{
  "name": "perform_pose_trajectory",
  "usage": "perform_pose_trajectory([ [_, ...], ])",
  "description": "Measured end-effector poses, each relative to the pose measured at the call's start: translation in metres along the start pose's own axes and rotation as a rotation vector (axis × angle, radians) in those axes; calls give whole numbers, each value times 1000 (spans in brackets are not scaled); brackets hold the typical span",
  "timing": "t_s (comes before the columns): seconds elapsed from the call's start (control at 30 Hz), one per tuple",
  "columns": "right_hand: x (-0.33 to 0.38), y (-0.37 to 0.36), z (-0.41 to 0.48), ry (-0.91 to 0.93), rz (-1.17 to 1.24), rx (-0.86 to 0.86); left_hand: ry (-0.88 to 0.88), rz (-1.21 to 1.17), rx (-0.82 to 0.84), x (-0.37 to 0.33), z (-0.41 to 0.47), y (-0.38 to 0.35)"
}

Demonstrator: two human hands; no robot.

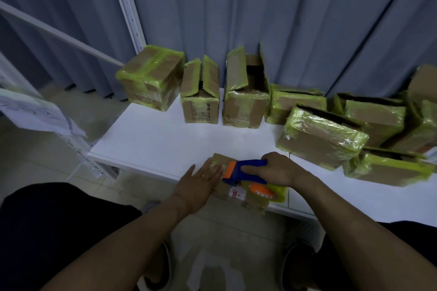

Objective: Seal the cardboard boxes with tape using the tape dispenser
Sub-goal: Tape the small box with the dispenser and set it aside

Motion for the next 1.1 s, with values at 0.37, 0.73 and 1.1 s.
perform_pose_trajectory([
  [0.37, -3, -5, -12, 32, 264, -108, 39, -58, 99, -1, 2, 3],
  [0.73, -16, 9, -31, 22, 233, -131, 42, -88, 126, -6, 3, 11],
  [1.1, -32, 15, -31, -18, 164, -55, 40, -23, 120, -4, 1, 12],
])
Point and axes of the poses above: each hand's wrist, its own z-axis towards the middle knuckle, its own y-axis out of the back of the hand, x = y × z, the point moved 2 cm from there along z, towards the middle knuckle, and after that the axes turned 10 degrees about z, right-handed, at the moved point
